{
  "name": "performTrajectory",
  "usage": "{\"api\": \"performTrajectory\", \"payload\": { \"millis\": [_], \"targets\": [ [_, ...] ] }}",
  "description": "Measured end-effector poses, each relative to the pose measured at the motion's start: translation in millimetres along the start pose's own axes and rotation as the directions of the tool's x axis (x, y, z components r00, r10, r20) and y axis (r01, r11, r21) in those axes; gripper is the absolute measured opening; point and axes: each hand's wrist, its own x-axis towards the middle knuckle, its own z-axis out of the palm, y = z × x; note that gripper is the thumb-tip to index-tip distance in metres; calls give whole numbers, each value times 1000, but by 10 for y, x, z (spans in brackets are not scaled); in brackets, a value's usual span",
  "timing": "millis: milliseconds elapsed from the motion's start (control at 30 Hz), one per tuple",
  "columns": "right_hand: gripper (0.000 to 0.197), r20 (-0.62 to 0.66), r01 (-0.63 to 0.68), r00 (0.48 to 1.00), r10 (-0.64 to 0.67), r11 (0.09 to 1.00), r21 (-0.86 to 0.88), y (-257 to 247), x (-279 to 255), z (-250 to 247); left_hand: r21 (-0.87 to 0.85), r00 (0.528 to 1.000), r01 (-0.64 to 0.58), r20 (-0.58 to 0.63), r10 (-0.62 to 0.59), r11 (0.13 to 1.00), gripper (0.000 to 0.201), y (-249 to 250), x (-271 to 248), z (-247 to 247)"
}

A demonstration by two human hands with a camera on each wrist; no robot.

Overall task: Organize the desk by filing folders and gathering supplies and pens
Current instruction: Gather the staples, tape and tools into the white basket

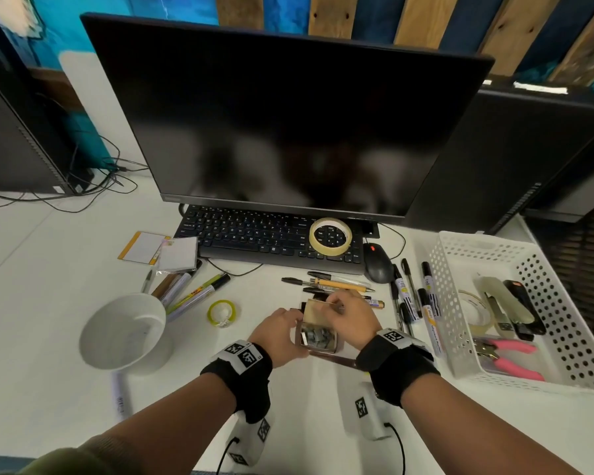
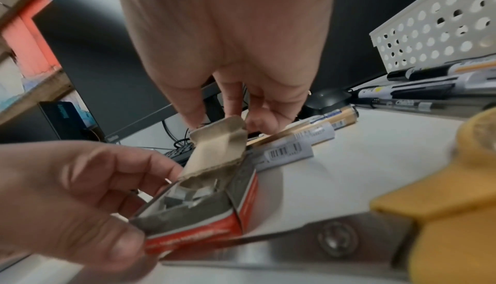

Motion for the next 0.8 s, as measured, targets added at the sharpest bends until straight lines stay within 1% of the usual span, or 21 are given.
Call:
{"api": "performTrajectory", "payload": {
  "millis": [33, 100, 167, 233, 333, 467, 600, 633, 700, 733, 800],
  "targets": [
    [20, 1, 34, 999, -34, 999, 13, -1, -30, -16, 3, 1000, -3, 2, 3, 1000, 53, 3, 1, -1],
    [12, 60, 98, 993, -99, 995, 16, 11, -89, -29, 5, 1000, -4, 3, 4, 1000, 51, 2, 3, -6],
    [15, 122, 146, 982, -146, 989, 8, 42, -147, -27, -7, 1000, -6, -5, 6, 1000, 50, -5, 11, -6],
    [21, 141, 177, 974, -175, 984, -8, 68, -187, -19, -12, 1000, -11, -15, 11, 1000, 52, -6, 10, -6],
    [22, 181, 200, 966, -185, 977, -68, 99, -224, 26, -10, 1000, -19, -20, 19, 1000, 52, -2, 4, -8],
    [21, 178, 225, 964, -200, 965, -132, 134, -242, 89, -1, 999, -34, -18, 34, 999, 48, 12, 1, -16],
    [31, 187, 230, 962, -200, 961, -155, 166, -221, 126, -4, 999, -47, -28, 47, 999, 46, 18, -13, -22],
    [29, 190, 234, 960, -204, 960, -152, 174, -216, 138, -5, 998, -48, -31, 48, 999, 46, 11, -14, -19],
    [12, 211, 250, 954, -215, 955, -157, 187, -215, 163, -8, 999, -40, -34, 40, 999, 45, -12, -12, -10],
    [10, 221, 261, 950, -222, 952, -163, 198, -218, 172, -8, 999, -39, -35, 39, 999, 45, -19, -11, -4],
    [12, 229, 279, 944, -236, 944, -178, 226, -216, 181, -3, 999, -42, -34, 42, 999, 45, -23, -7, 2]
  ]
}}
